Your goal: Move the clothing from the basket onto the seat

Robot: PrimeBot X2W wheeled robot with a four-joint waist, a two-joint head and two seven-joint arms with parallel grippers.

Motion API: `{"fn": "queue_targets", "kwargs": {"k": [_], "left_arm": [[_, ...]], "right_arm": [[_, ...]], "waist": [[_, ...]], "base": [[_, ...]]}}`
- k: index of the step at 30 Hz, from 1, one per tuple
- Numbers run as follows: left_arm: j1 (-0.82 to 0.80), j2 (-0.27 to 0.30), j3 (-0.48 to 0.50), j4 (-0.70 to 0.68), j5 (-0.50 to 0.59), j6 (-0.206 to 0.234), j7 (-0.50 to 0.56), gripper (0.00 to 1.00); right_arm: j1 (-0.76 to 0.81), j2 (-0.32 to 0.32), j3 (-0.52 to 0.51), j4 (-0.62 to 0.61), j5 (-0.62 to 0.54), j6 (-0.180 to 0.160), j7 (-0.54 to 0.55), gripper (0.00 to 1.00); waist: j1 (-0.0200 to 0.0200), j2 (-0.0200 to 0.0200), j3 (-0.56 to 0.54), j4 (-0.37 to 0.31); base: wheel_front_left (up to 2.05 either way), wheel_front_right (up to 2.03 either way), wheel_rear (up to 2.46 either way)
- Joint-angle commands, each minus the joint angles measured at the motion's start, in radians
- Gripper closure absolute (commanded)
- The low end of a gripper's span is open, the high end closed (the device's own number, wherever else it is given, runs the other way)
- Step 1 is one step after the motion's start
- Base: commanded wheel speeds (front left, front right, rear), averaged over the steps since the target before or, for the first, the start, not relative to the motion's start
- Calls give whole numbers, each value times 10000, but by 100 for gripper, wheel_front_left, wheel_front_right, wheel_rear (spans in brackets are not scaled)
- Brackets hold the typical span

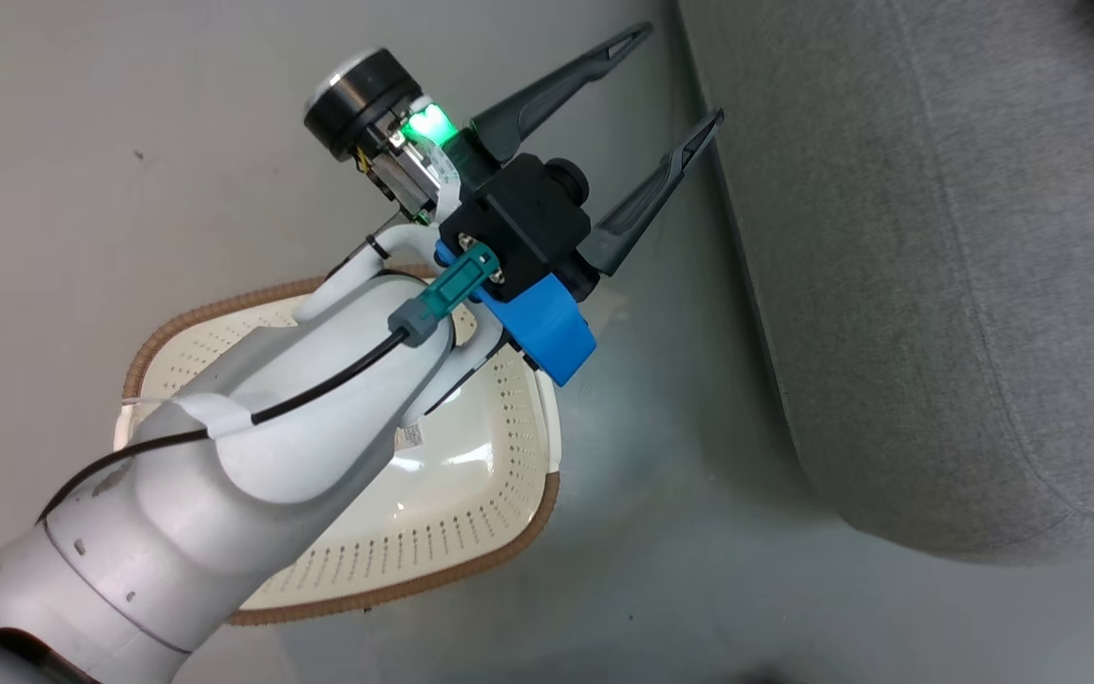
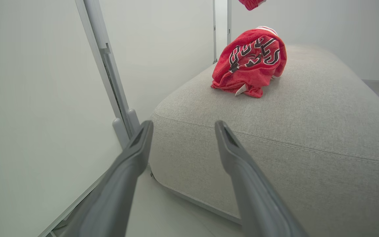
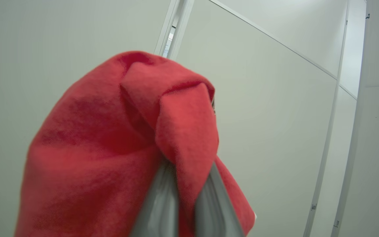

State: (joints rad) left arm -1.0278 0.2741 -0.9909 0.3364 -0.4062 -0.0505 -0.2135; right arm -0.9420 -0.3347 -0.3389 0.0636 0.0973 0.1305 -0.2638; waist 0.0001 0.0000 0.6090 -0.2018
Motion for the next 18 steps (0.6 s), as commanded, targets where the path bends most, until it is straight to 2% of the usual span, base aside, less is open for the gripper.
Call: {"fn": "queue_targets", "kwargs": {"k": [1, 6, 10, 13, 18], "left_arm": [[-295, 114, 46, -147, 110, 49, 28, 0], [-566, 330, 130, -420, 203, 112, 76, 0], [-584, 422, 102, -506, 237, 123, 55, 0], [-597, 451, 7, -551, 289, 94, 96, 0], [-706, 478, -50, -630, 297, 85, 125, 0]], "right_arm": [[-483, -538, -452, 180, 0, 4, -10, 100], [-1168, -1611, -2085, 1173, 427, 5, -10, 100], [-1023, -1971, -2449, 1933, 417, 5, -12, 100], [-750, -1953, -2498, 2664, 248, 5, -12, 100], [-630, -1536, -2468, 4174, 7, 4, -12, 100]], "waist": [[-1, 0, 1122, 232], [-1, 0, 1902, 163], [-1, 0, 2159, 75], [-1, 0, 2330, 19], [-1, 0, 2532, 54]], "base": [[0, 0, 0], [0, 0, 0], [0, 0, 0], [0, 0, 0], [0, 0, 0]]}}
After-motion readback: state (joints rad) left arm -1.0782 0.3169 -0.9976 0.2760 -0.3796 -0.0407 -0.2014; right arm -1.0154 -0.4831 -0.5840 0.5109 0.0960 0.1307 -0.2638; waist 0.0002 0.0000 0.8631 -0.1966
